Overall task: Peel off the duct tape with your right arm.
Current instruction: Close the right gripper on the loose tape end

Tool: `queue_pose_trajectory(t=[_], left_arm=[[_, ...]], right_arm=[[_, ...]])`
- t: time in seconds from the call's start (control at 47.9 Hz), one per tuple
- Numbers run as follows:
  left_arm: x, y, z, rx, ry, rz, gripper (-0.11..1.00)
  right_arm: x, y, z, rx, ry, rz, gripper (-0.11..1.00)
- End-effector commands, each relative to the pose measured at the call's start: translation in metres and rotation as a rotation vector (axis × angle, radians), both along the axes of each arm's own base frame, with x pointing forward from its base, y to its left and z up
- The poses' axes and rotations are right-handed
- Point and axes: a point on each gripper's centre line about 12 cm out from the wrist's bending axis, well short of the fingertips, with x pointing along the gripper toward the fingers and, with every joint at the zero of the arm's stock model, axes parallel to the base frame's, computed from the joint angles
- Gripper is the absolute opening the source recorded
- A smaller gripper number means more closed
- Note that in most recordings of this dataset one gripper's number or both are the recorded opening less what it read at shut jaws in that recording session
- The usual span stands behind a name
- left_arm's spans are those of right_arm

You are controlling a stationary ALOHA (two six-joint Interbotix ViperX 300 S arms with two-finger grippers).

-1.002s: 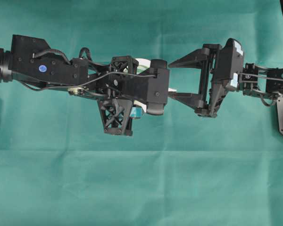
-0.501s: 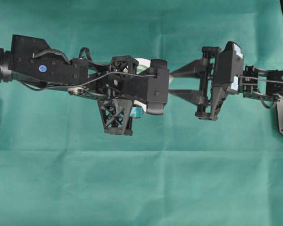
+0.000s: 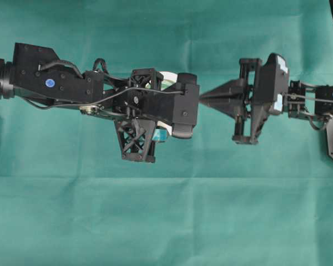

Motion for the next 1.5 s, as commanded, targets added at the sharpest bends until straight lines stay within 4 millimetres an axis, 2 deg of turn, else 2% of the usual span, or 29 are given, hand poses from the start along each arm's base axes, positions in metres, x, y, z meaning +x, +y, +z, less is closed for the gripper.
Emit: queue_pose_trajectory(t=[0.0, 0.251, 0.418, 0.501, 0.564, 0.626, 0.689, 0.793, 0.835, 1.107, 1.316, 1.399, 1.483], left_arm=[[0.000, 0.001, 0.023, 0.002, -0.061, 0.002, 0.23], [0.000, 0.001, 0.022, 0.002, -0.060, 0.002, 0.23], [0.000, 0.002, 0.022, 0.002, -0.058, 0.003, 0.23], [0.000, 0.001, 0.021, 0.002, -0.057, 0.002, 0.23], [0.000, 0.001, 0.021, 0.002, -0.057, 0.002, 0.23], [0.000, 0.002, 0.021, 0.002, -0.057, 0.003, 0.23], [0.000, 0.002, 0.021, 0.002, -0.055, 0.003, 0.23], [0.000, 0.001, 0.020, 0.002, -0.054, 0.002, 0.23], [-0.001, 0.002, 0.020, 0.002, -0.052, 0.003, 0.23], [-0.001, 0.001, 0.019, 0.002, -0.051, 0.002, 0.23], [-0.001, 0.001, 0.018, 0.002, -0.048, 0.002, 0.23], [-0.002, 0.001, 0.017, 0.002, -0.046, 0.002, 0.23], [-0.002, 0.002, 0.017, 0.002, -0.046, 0.003, 0.22]], right_arm=[[-0.002, 0.003, 0.009, -0.005, -0.035, 0.009, -0.09], [-0.012, 0.007, 0.018, -0.007, -0.067, 0.021, -0.09], [-0.010, 0.007, 0.016, -0.007, -0.061, 0.021, -0.09], [-0.007, 0.006, 0.015, -0.007, -0.056, 0.019, -0.04], [-0.003, 0.006, 0.014, -0.006, -0.052, 0.021, 0.03], [0.000, 0.006, 0.013, -0.006, -0.049, 0.021, 0.15], [0.003, 0.006, 0.012, -0.005, -0.044, 0.020, 0.31], [0.006, 0.006, 0.011, -0.006, -0.042, 0.020, 0.62], [0.007, 0.006, 0.011, -0.006, -0.041, 0.020, 0.67], [0.008, 0.004, 0.015, -0.002, -0.067, 0.008, 0.59], [0.008, -0.003, 0.016, 0.015, -0.085, -0.029, 0.12], [0.007, -0.005, 0.015, 0.023, -0.082, -0.042, 0.00], [0.006, -0.005, 0.015, 0.024, -0.081, -0.044, -0.06]])
